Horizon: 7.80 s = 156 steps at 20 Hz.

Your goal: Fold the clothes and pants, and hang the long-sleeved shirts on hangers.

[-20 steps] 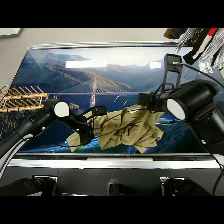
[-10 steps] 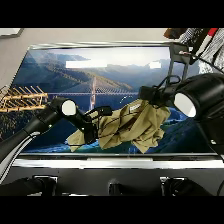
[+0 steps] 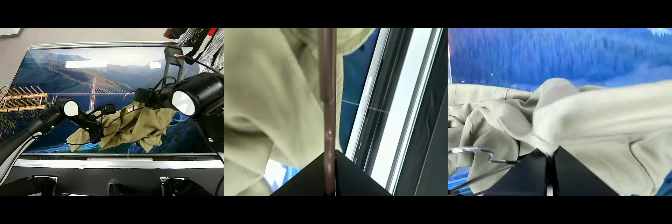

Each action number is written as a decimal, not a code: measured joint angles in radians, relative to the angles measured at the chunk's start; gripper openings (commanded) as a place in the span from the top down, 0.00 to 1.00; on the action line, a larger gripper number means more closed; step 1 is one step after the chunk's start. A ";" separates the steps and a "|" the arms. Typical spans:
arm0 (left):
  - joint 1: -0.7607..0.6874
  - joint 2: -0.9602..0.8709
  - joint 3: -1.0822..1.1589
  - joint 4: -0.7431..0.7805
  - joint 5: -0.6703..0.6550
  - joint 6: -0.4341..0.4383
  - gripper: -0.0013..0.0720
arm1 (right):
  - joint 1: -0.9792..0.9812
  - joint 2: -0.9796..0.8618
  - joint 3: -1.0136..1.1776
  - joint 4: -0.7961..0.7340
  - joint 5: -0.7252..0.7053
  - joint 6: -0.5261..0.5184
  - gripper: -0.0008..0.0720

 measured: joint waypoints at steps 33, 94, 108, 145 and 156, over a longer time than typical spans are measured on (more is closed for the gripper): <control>-0.033 -0.006 0.000 -0.087 0.191 -0.027 0.96 | -0.206 0.082 0.105 0.013 0.173 -0.064 0.16; 0.272 0.044 -0.020 0.035 0.072 -0.603 0.22 | -0.523 -0.167 0.132 0.718 0.295 -1.868 0.96; -0.375 -0.004 -0.087 0.679 0.295 -1.228 0.22 | -0.523 -0.165 0.132 0.713 0.283 -1.781 0.95; -0.259 -0.174 -0.016 0.244 0.404 -1.042 0.92 | -0.523 -0.165 0.131 0.716 0.294 -1.674 0.95; -0.256 -0.193 -0.014 0.181 0.418 -1.021 0.92 | -0.523 -0.164 0.131 0.716 0.294 -1.670 0.95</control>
